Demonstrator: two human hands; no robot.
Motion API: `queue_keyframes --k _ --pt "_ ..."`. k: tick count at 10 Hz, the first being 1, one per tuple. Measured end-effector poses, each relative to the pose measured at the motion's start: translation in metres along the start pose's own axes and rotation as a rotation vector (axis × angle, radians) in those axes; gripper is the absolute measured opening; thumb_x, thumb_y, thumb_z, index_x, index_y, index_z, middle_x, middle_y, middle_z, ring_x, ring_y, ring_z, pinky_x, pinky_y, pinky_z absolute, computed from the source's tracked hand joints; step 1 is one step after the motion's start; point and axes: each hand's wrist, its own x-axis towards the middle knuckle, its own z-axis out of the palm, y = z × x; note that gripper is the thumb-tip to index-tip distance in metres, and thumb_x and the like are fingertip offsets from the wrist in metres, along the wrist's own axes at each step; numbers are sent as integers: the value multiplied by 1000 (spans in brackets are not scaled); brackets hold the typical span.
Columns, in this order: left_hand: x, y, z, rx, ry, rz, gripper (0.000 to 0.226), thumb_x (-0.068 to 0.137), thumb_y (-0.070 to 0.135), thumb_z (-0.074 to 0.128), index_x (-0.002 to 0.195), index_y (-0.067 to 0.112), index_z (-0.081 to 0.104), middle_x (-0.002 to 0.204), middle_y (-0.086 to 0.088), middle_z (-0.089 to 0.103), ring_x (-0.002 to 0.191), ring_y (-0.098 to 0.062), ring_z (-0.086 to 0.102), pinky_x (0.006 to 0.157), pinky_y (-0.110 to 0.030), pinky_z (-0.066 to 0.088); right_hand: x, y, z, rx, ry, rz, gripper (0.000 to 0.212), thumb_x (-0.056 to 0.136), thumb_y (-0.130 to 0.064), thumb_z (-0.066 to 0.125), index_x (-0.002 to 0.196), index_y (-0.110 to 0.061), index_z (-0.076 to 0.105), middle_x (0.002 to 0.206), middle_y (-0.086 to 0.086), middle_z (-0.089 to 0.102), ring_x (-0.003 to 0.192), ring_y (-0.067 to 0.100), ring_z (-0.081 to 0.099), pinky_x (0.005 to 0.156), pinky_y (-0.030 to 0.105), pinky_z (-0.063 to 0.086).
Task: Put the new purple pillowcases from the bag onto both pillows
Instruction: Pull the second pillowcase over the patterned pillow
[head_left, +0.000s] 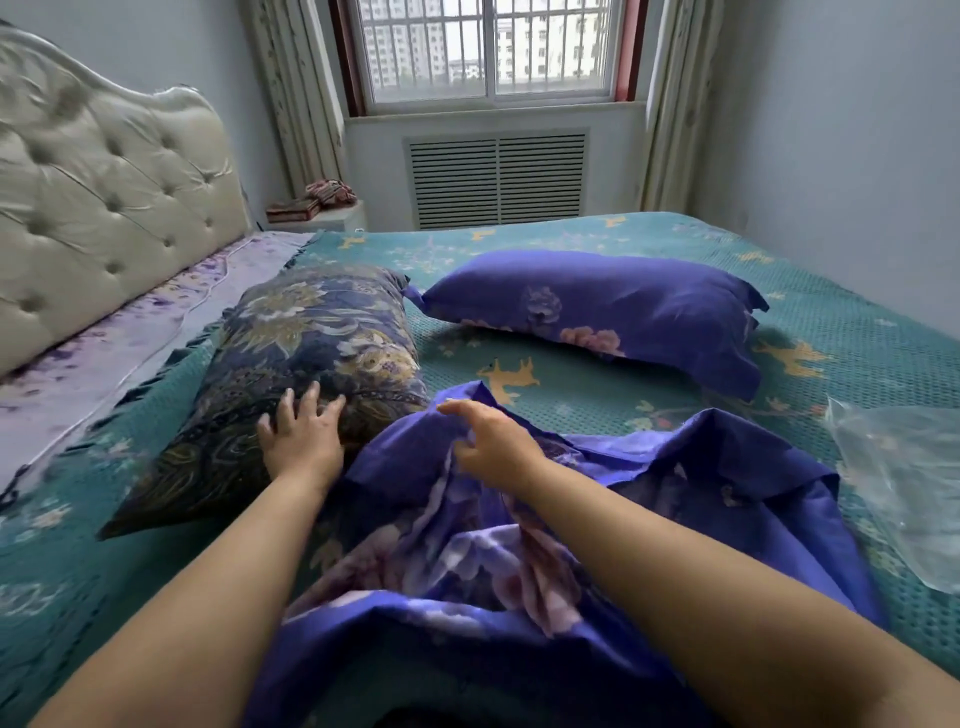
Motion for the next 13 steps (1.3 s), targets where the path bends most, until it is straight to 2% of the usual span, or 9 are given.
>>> queue_keyframes --k 2,4,5,6,7,8,9,10,13 --pt "13 -20 -16 -230 299 24 21 83 4 49 96 9 65 100 -21 67 98 -39 61 84 -44 47 21 -20 52 -524 -265 -74 58 96 -53 28 149 -37 10 158 -15 11 139 21 25 108 53 19" --pt "20 -42 -61 -765 471 -357 20 85 -2 45 103 -1 56 105 -29 63 99 -43 59 82 -42 43 22 -41 61 -613 -418 242 49 98 -43 29 139 -19 41 143 13 44 134 34 35 105 53 20" --pt "17 -51 -72 -764 493 -355 19 91 6 44 105 1 56 105 -27 64 98 -42 59 81 -42 44 23 -34 66 -735 -255 614 45 89 -31 48 131 -18 51 135 4 52 125 26 48 96 41 34" --pt "6 -58 -70 -639 514 -268 21 94 13 43 102 5 59 100 -27 65 94 -43 60 82 -44 45 45 -33 39 509 288 568 31 94 -25 42 117 -6 53 118 14 57 107 30 55 89 35 42" --pt "3 -68 -66 -664 359 -229 37 99 33 40 96 3 62 97 -25 66 94 -41 60 77 -40 44 59 -59 27 603 136 516 62 92 -63 34 106 -7 55 88 11 55 85 25 55 77 38 45" --pt "8 -85 -57 -542 204 -333 69 86 64 46 121 5 53 122 -24 55 114 -41 52 92 -45 42 63 -75 37 540 -171 504 79 84 -76 33 134 -16 46 123 9 57 116 25 53 100 33 36" --pt "16 -107 -35 -544 -141 -496 119 65 80 57 146 1 19 145 -24 35 130 -40 39 106 -46 35 71 -67 53 451 -201 455 81 86 -64 48 144 -10 33 149 6 35 138 25 33 109 28 26" --pt "12 -114 -20 -672 -258 -502 115 54 82 63 132 -1 47 132 -21 54 117 -38 53 96 -41 45 62 -57 71 427 -184 638 80 74 -54 71 127 0 48 125 10 56 115 30 56 92 28 42" --pt "-41 -50 -53 -830 481 -350 34 86 8 60 111 -10 47 102 -32 58 94 -47 58 77 -46 41 22 -77 40 288 259 206 15 86 -14 58 89 0 63 91 17 67 87 31 60 66 32 36"
